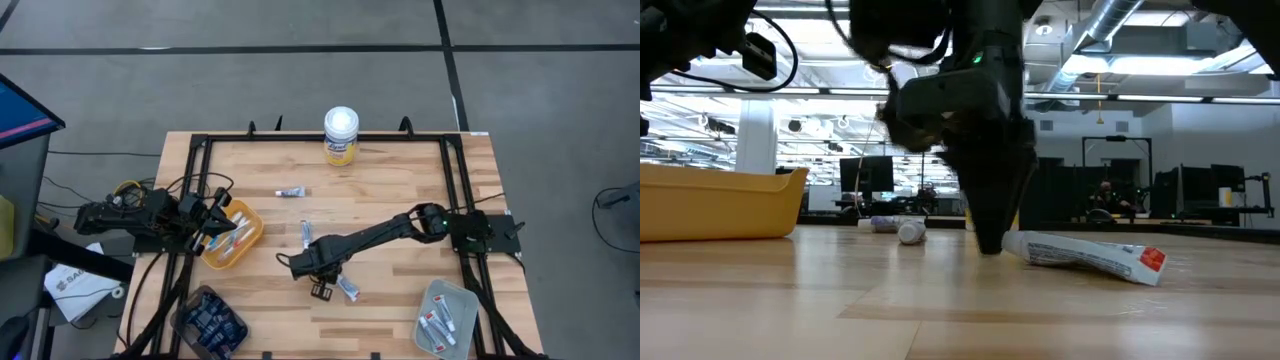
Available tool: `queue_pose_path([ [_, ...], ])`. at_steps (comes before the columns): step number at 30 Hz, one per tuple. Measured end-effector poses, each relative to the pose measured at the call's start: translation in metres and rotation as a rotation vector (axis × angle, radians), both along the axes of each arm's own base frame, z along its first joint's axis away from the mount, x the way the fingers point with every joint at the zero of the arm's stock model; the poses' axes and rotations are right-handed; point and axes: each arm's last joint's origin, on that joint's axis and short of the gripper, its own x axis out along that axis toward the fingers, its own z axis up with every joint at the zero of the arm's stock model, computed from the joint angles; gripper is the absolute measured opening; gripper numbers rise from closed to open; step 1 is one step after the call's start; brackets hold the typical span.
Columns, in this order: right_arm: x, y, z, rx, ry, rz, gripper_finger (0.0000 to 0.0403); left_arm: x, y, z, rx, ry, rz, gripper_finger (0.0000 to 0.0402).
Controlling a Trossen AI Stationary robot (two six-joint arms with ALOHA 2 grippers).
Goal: Pick & Place Travel size toiletries
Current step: Put the white toothpaste into the white bin
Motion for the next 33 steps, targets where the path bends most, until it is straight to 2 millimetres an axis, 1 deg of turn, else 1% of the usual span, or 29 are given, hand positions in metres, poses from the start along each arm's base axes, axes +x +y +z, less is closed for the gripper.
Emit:
queue_pose_path([
  [2, -0.004, -0.003, 0.017, -0.016, -0.018, -0.035, 0.0063, 0.0, 0.0, 0.0, 0.0, 0.0, 0.0, 0.0002],
  [4, -0.006, -0.008, 0.037, -0.009, -0.051, -0.073, 0.0094, 0.0, 0.0, 0.0, 0.0, 0.0, 0.0, 0.0002],
  [5, -0.008, -0.011, 0.043, -0.012, -0.046, -0.085, 0.0112, 0.0, 0.0, 0.0, 0.0, 0.0, 0.0, 0.0002],
  [8, -0.008, -0.016, 0.039, -0.02, -0.025, -0.111, 0.0176, 0.0, 0.0, 0.0, 0.0, 0.0, 0.0, 0.0002],
  [11, -0.01, -0.014, 0.039, 0.007, 0.004, -0.152, 0.0237, 0.0, 0.0, 0.0, 0.0, 0.0, 0.0, 0.0002],
  [13, -0.011, -0.011, 0.033, 0.039, 0.019, -0.167, 0.0264, 0.0, 0.0, 0.0, 0.0, 0.0, 0.0, 0.0002],
  [15, -0.015, -0.007, 0.022, 0.048, 0.043, -0.186, 0.0278, 0.0, 0.0, 0.0, 0.0, 0.0, 0.0, 0.0002],
  [19, -0.022, -0.004, 0.006, 0.034, 0.086, -0.199, 0.028, 0.0, 0.0, 0.0, 0.0, 0.0, 0.0, 0.0002],
  [21, -0.024, -0.004, 0.001, 0.052, 0.099, -0.192, 0.0279, 0.0, 0.0, 0.0, 0.0, 0.0, 0.0, 0.0002],
  [23, -0.022, -0.003, -0.004, 0.085, 0.068, -0.19, 0.0276, 0.0, 0.0, 0.0, 0.0, 0.0, 0.0, 0.0002],
  [26, -0.023, -0.003, -0.008, 0.092, 0.062, -0.229, 0.0264, 0.0, 0.0, 0.0, 0.0, 0.0, 0.0, 0.0002],
  [29, -0.024, -0.002, -0.009, 0.082, 0.066, -0.229, 0.0229, 0.0, 0.0, 0.0, 0.0, 0.0, 0.0, 0.0002],
  [33, -0.026, -0.004, -0.009, 0.058, 0.076, -0.233, 0.0147, 0.0, 0.0, 0.0, 0.0, 0.0, 0.0, 0.0002],
])
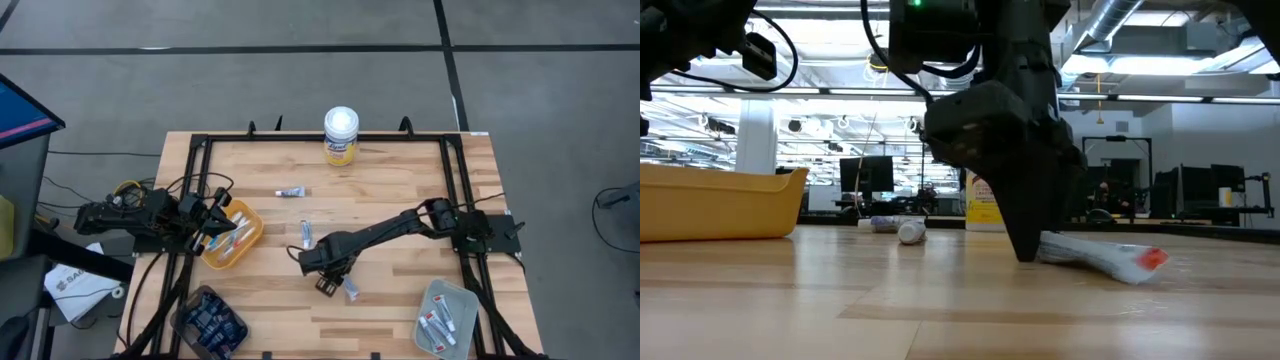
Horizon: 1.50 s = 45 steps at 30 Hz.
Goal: Pick & Place Travel size toiletries
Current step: Put the white toothpaste into the white bin
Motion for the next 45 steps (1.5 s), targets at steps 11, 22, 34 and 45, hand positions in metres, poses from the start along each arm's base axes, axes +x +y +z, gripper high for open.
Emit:
queue_pose_path([
  [11, -0.001, 0.001, 0.001, -0.003, -0.004, 0.037, 0.0043, 0.0, 0.0, 0.0, 0.0, 0.0, 0.0, 0.0002],
  [22, 0.004, 0.012, 0.033, -0.003, -0.041, 0.117, 0.0043, 0.0, 0.0, 0.0, 0.0, 0.0, 0.0, 0.0002],
  [34, -0.085, 0.04, 0.146, -0.202, 0.003, -0.049, 0.0043, 0.0, 0.0, 0.0, 0.0, -0.001, 0.0, 0.0002],
  [45, -0.19, 0.072, 0.14, -0.26, 0.158, -0.409, 0.0043, 0.0, 0.0, 0.0, 0.0, -0.003, 0.0, 0.0002],
])
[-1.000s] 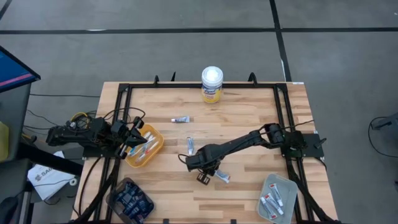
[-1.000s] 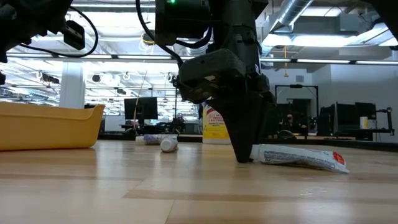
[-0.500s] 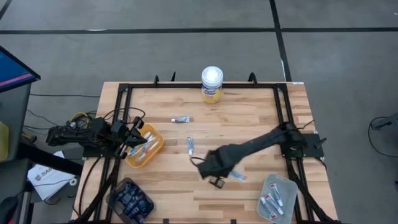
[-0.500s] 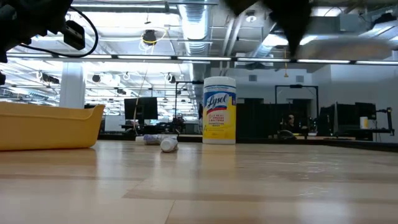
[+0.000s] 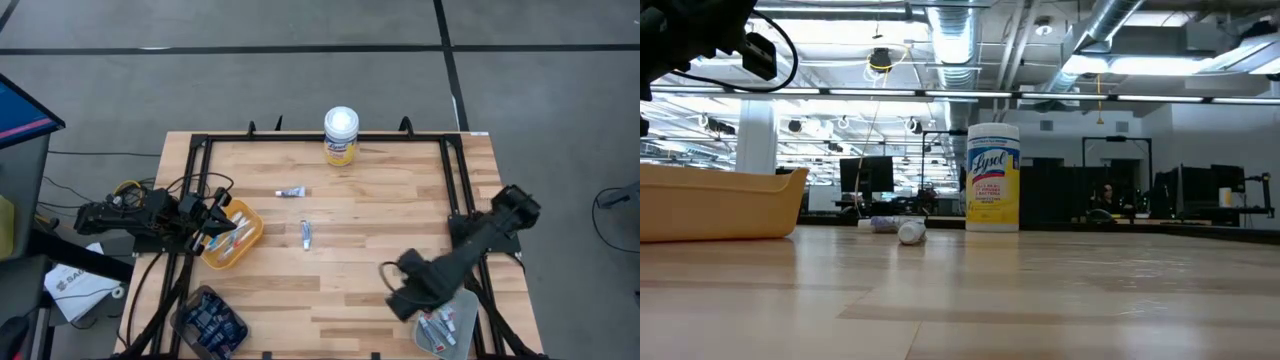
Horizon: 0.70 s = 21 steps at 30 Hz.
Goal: Pick & Place Travel size toiletries
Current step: Put the white toothpaste into the white bin
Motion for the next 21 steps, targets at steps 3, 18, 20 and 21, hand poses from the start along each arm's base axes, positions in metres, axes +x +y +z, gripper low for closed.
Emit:
queue_pose_path([
  [3, -0.027, 0.006, -0.005, -0.023, 0.009, -0.108, 0.0043, 0.0, 0.0, 0.0, 0.0, -0.005, 0.0, 0.0002],
  [18, -0.065, 0.04, -0.078, 0.011, -0.052, -0.302, 0.0049, 0.0, 0.0, 0.001, 0.0, -0.005, 0.0, 0.0002],
  [20, -0.065, 0.04, -0.084, 0.005, -0.029, -0.305, 0.0055, 0.0, 0.0, 0.0, 0.0, -0.005, 0.0, 0.0002],
  [21, -0.065, 0.04, -0.086, 0.001, -0.026, -0.304, 0.0059, 0.0, 0.0, 0.001, 0.0, -0.005, 0.0, 0.0002],
])
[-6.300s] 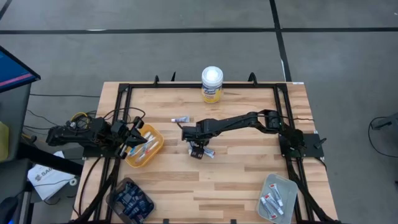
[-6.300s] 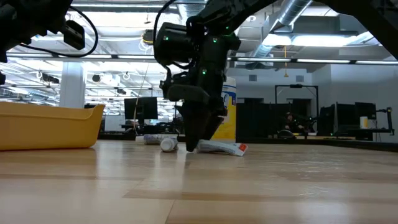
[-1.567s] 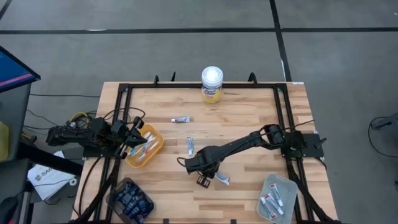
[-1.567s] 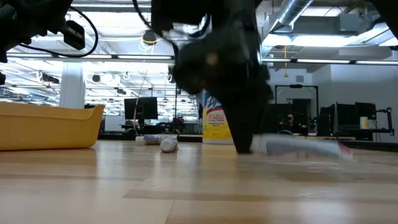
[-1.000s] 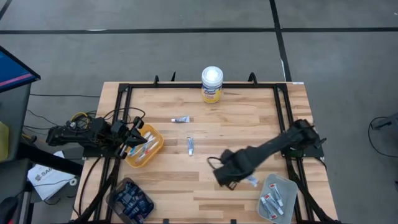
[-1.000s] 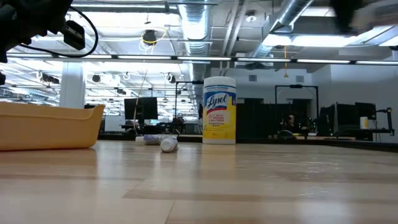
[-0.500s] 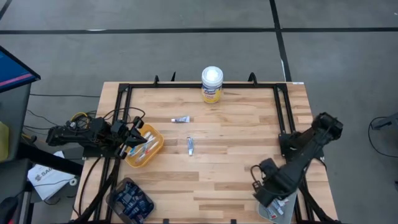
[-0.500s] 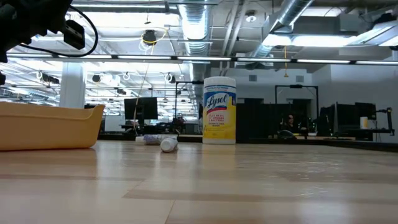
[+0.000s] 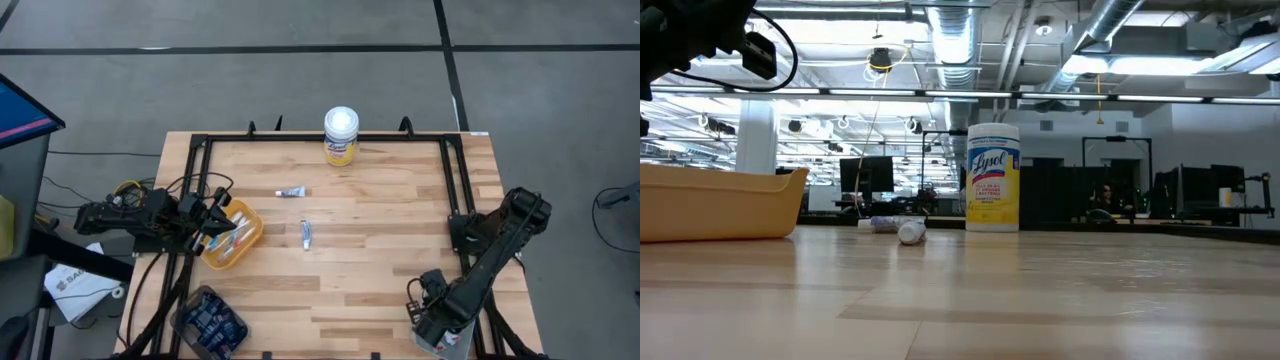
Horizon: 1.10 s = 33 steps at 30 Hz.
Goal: Pick & Place Travel size toiletries
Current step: Put the white toothpaste into the white bin
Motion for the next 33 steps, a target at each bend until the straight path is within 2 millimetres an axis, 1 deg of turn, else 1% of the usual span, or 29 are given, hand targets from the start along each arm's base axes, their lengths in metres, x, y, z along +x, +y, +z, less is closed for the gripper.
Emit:
queue_pose_path([
  [6, 0.001, 0.0, -0.001, 0.009, -0.001, 0.027, 0.0088, 0.0, 0.0, 0.0, 0.0, 0.0, 0.0, 0.0002],
  [10, 0.003, 0.0, 0.006, 0.031, -0.012, 0.062, 0.0125, 0.0, 0.0, 0.0, 0.0, 0.0, 0.001, 0.0002],
  [12, 0.008, 0.001, 0.015, 0.06, -0.034, 0.1, 0.0152, 0.0, 0.0, 0.0, 0.0, 0.0, 0.001, 0.0002],
  [14, 0.016, -0.003, 0.032, 0.087, -0.103, 0.139, 0.018, 0.0, 0.0, 0.0, 0.0, 0.0, 0.0, 0.0002],
  [16, 0.028, -0.014, 0.053, 0.087, -0.191, 0.171, 0.0207, 0.0, 0.0, 0.0, 0.0, 0.0, 0.0, 0.0002],
  [18, 0.042, -0.032, 0.076, 0.053, -0.284, 0.215, 0.0228, 0.0, 0.0, 0.0, 0.0, 0.0, 0.0, 0.0002],
  [20, 0.057, -0.055, 0.096, -0.002, -0.365, 0.265, 0.0239, 0.0, 0.0, 0.0, 0.0, 0.0, 0.0, 0.0002],
  [24, 0.094, -0.107, 0.12, -0.136, -0.463, 0.424, 0.024, 0.0, 0.0, 0.0, 0.0, 0.0, 0.0, 0.0002],
  [27, 0.129, -0.149, 0.127, -0.203, -0.534, 0.552, 0.0232, 0.0, 0.0, 0.0, 0.0, 0.0, 0.0, 0.0002],
  [31, 0.176, -0.201, 0.129, -0.268, -0.65, 0.71, 0.0223, 0.0, 0.0, 0.0, 0.0, 0.0, 0.0, 0.0002],
  [33, 0.195, -0.224, 0.128, -0.294, -0.667, 0.784, 0.0221, 0.0, 0.0, 0.0, 0.0, -0.001, 0.001, 0.0002],
])
